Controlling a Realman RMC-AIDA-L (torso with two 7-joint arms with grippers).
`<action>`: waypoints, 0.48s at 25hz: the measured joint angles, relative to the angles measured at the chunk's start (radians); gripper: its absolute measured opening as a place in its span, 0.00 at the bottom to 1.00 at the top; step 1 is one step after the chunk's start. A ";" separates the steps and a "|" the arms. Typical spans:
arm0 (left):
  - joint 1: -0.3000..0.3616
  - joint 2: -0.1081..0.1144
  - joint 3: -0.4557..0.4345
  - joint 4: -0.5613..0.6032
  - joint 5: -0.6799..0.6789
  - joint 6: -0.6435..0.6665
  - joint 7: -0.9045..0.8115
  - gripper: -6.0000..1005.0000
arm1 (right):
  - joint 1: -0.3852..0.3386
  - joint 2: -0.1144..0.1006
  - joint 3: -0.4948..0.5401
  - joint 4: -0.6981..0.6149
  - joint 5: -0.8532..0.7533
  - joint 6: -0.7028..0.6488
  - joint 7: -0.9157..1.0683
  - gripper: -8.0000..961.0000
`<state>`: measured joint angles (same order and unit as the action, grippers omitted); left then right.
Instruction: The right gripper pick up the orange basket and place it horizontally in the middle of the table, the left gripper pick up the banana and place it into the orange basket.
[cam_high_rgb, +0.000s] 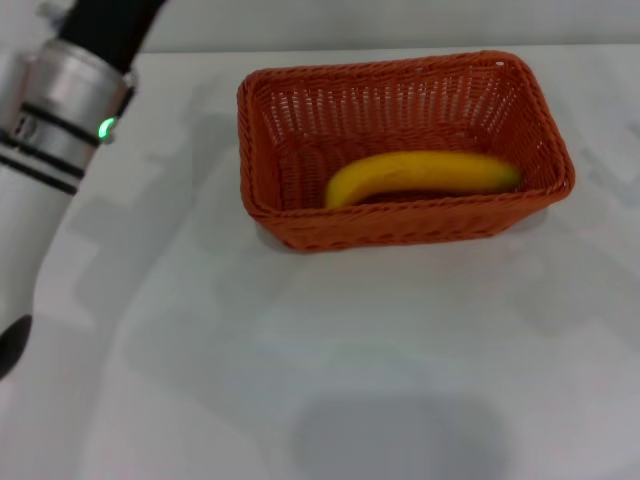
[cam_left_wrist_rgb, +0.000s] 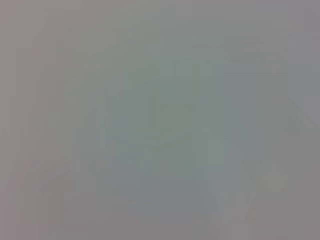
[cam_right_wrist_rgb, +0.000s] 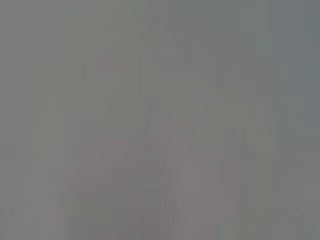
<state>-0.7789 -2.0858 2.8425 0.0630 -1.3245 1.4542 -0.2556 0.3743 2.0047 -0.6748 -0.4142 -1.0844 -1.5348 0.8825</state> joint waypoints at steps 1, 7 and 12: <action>0.013 0.000 0.000 0.015 -0.047 0.005 0.050 0.87 | 0.000 0.000 0.000 0.000 0.000 0.001 0.000 0.89; 0.109 -0.001 0.000 0.076 -0.315 0.005 0.328 0.87 | 0.000 0.001 0.000 0.000 0.000 0.026 -0.001 0.89; 0.184 -0.001 0.000 0.082 -0.464 -0.018 0.407 0.86 | 0.000 0.000 0.000 0.000 0.003 0.052 -0.009 0.89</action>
<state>-0.5950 -2.0873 2.8422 0.1448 -1.7882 1.4367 0.1511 0.3743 2.0048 -0.6750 -0.4142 -1.0818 -1.4824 0.8735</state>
